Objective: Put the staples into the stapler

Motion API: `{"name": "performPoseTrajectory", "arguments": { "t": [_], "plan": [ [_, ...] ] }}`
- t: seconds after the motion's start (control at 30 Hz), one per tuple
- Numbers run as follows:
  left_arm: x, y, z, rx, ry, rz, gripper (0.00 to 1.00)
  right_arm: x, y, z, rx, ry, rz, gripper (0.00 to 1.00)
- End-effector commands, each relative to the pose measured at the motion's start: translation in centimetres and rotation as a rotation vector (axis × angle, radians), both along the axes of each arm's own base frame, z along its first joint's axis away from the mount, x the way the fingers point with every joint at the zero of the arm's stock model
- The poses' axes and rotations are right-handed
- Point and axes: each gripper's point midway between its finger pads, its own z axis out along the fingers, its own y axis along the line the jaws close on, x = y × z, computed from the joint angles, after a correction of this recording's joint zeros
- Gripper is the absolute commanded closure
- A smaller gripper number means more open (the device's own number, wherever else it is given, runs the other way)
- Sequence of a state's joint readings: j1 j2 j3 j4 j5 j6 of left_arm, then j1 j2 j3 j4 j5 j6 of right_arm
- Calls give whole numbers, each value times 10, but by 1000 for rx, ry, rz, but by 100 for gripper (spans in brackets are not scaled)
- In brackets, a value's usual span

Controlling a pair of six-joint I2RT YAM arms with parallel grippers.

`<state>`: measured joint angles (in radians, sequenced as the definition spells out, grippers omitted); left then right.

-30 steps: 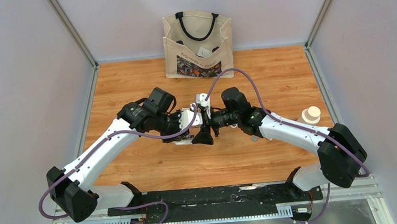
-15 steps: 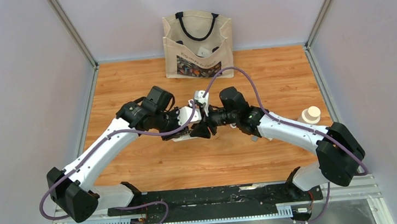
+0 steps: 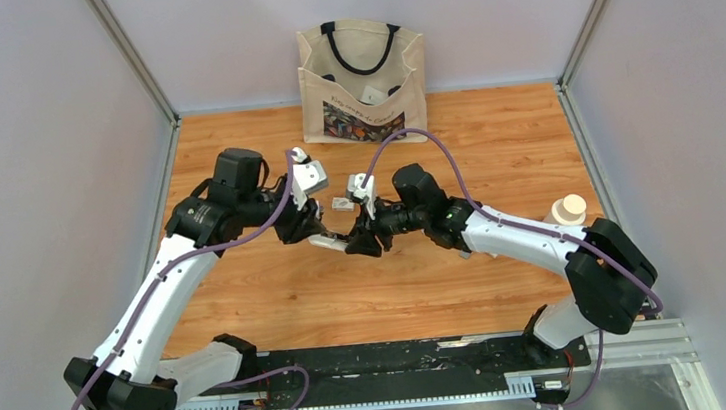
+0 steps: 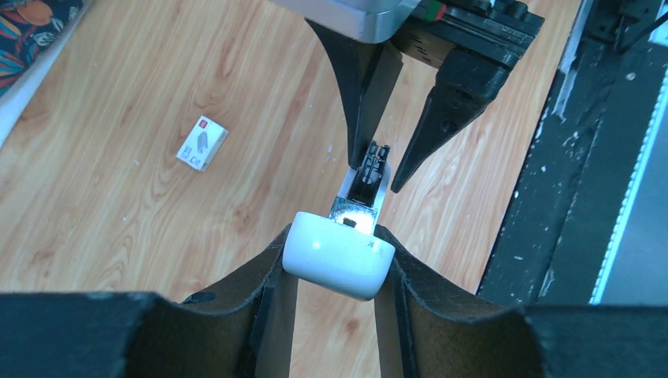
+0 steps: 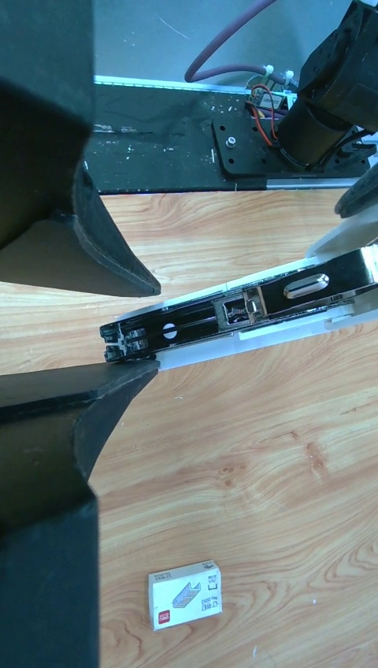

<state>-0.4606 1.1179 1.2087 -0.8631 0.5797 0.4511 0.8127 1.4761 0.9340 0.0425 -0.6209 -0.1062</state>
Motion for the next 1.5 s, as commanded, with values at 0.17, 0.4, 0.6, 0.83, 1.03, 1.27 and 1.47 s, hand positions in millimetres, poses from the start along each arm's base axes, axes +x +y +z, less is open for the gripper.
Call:
{"name": "performPoseTrajectory", "arguments": {
  "t": [0.17, 0.4, 0.6, 0.83, 1.03, 1.27, 1.47],
  "plan": [
    [3, -20, 57, -332, -2, -32, 100, -13, 4, 11, 46, -37, 79, 63],
    [7, -20, 57, -388, 23, -26, 100, -22, 3, 22, 75, -51, 118, 62],
    [-6, -25, 41, -397, 87, -93, 100, -30, 1, 35, 105, -66, 155, 47],
    [-14, -22, 27, -355, 93, -139, 100, -38, -2, 47, 124, -86, 196, 38],
    [-27, -24, 17, -310, 101, -202, 100, -43, -2, 45, 119, -59, 226, 35],
    [-39, -29, 19, -310, 85, -265, 100, -53, -2, 42, 105, -8, 282, 29],
    [-49, -30, 21, -327, 83, -314, 100, -54, 1, 37, 100, 26, 289, 26]
  ]
}}
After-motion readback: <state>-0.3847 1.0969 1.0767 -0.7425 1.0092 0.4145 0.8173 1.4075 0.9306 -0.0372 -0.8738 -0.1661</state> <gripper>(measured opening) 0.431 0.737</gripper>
